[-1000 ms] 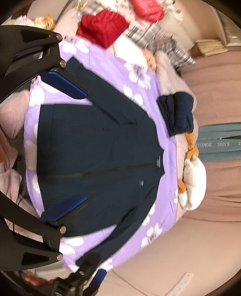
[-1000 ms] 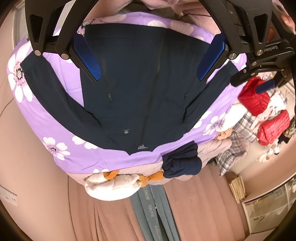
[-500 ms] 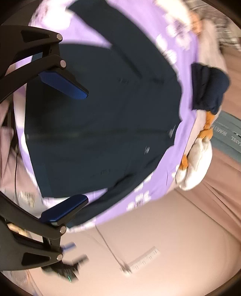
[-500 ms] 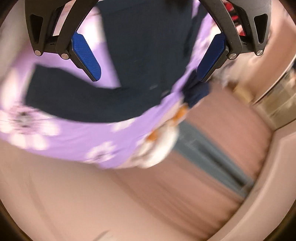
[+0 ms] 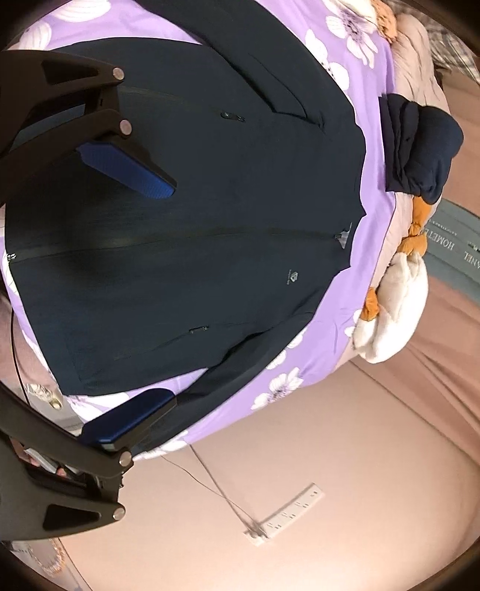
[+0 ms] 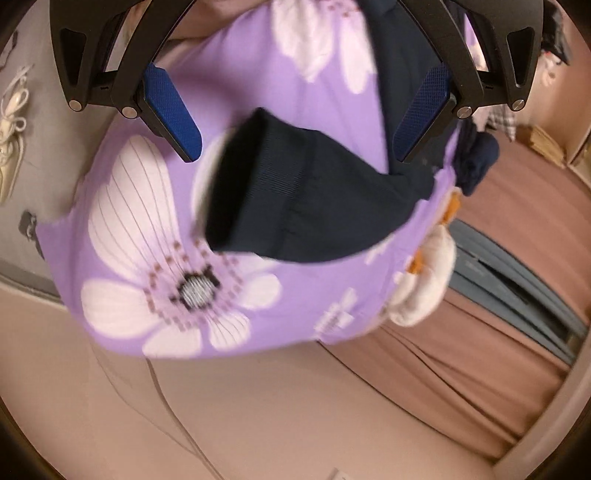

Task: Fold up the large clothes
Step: 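Grasp the navy jacket's sleeve cuff with the right tool and lift it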

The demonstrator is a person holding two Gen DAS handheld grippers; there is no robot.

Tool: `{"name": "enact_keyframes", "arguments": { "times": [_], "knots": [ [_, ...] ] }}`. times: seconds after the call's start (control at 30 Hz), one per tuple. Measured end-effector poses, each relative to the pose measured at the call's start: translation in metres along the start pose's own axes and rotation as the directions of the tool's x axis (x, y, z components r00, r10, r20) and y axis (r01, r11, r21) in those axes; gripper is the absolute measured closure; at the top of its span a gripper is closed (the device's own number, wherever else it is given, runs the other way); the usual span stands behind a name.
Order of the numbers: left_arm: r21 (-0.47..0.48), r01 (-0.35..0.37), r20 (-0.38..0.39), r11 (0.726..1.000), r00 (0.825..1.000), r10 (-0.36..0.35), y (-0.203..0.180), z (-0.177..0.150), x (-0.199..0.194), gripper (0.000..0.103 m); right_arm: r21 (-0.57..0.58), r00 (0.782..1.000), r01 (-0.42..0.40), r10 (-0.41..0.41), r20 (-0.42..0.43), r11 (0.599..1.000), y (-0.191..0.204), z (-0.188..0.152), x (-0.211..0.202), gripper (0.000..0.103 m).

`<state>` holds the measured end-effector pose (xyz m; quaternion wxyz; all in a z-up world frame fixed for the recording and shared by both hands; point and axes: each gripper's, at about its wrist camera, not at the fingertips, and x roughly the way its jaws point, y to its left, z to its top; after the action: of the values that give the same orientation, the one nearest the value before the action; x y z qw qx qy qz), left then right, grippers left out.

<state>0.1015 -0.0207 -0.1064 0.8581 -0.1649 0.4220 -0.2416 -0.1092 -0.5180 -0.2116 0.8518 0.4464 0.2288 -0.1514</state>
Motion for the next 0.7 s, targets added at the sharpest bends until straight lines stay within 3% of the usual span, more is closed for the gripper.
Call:
{"name": "enact_keyframes", "arguments": {
  "times": [0.13,0.3,0.57,0.6,0.63,0.67,0.7],
  "knots": [
    [0.020,-0.023,-0.026,1.000,0.999,0.024,-0.003,0.003,0.014,0.000,0.007,0.999,0.021,-0.021,-0.024,1.000,-0.017,0.003,0.023,0.000],
    [0.025,-0.044,-0.044,0.999,0.998,0.045,-0.004,0.006,0.026,0.000,-0.044,1.000,0.028,-0.027,0.005,0.999,-0.018,0.016,0.031,0.000],
    [0.006,-0.077,-0.039,0.997,0.996,0.077,0.001,0.011,0.035,0.000,-0.010,1.000,-0.013,0.013,0.023,1.000,-0.023,0.032,0.041,0.001],
    [-0.018,-0.088,-0.033,0.996,0.996,0.087,0.006,0.012,0.036,0.000,-0.019,0.999,-0.019,0.019,0.026,1.000,-0.018,0.031,0.043,0.005],
    [-0.040,-0.095,-0.026,0.995,0.995,0.094,0.009,0.012,0.036,0.000,-0.035,0.999,-0.036,0.037,0.027,0.999,-0.015,0.029,0.042,0.020],
    [-0.068,-0.096,-0.024,0.993,0.995,0.095,0.015,0.012,0.037,0.000,-0.044,0.999,-0.043,0.044,0.020,0.998,-0.011,0.028,0.046,0.044],
    [-0.094,-0.096,-0.033,0.991,0.995,0.094,0.021,0.013,0.038,0.000,-0.064,0.999,-0.037,0.037,-0.006,0.997,-0.007,0.027,0.050,0.054]
  ]
}}
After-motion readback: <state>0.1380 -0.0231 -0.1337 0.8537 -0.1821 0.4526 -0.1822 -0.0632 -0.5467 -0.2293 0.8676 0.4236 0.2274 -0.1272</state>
